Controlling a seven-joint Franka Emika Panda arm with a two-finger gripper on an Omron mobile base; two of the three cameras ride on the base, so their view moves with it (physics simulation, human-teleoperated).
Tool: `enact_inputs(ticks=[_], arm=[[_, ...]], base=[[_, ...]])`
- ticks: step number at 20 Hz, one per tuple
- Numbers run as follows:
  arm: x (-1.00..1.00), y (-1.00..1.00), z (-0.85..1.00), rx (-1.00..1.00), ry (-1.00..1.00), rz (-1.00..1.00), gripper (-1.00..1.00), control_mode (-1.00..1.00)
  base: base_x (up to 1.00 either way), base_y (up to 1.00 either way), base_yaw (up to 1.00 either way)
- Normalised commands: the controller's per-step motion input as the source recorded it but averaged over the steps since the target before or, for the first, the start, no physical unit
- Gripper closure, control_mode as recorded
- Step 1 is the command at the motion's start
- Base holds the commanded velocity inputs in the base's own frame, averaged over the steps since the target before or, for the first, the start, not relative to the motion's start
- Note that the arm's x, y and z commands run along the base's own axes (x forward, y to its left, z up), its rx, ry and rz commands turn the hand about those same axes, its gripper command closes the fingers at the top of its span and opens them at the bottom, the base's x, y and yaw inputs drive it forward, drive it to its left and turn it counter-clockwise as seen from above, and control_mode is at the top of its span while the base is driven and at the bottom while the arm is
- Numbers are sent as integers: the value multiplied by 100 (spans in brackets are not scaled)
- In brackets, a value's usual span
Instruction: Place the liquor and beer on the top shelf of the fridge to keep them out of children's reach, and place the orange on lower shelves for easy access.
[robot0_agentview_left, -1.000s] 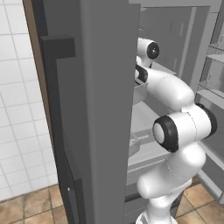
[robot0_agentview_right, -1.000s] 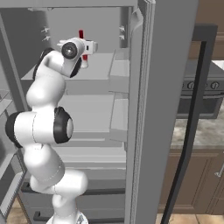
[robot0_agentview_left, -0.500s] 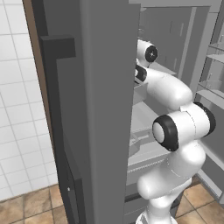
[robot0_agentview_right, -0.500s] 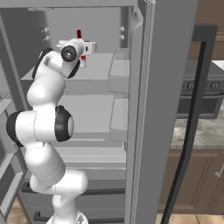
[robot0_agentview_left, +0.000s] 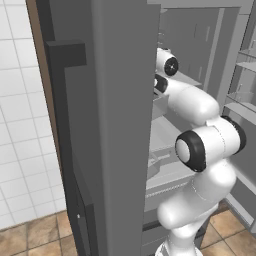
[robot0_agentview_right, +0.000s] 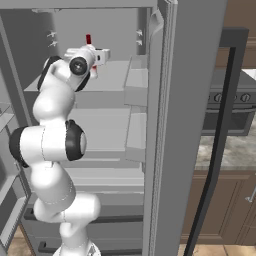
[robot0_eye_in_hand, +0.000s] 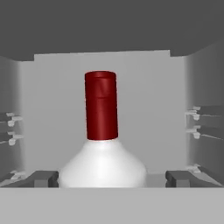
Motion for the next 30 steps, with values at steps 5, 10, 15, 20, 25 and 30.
enact_inputs(ticks=[5, 10, 15, 20, 25, 30], arm=[[-11, -13, 10, -5, 2, 0, -100, -100], [-58, -28, 19, -9, 11, 0, -100, -100], [-89, -15, 4, -11, 16, 0, -100, -100], [-43, 4, 10, -11, 11, 0, -100, -100], [-52, 4, 5, -9, 6, 0, -100, -100], [-67, 2, 0, -7, 13, 0, -100, -100]], base=[[0, 0, 0], [0, 0, 0], [0, 0, 0], [0, 0, 0], [0, 0, 0], [0, 0, 0]])
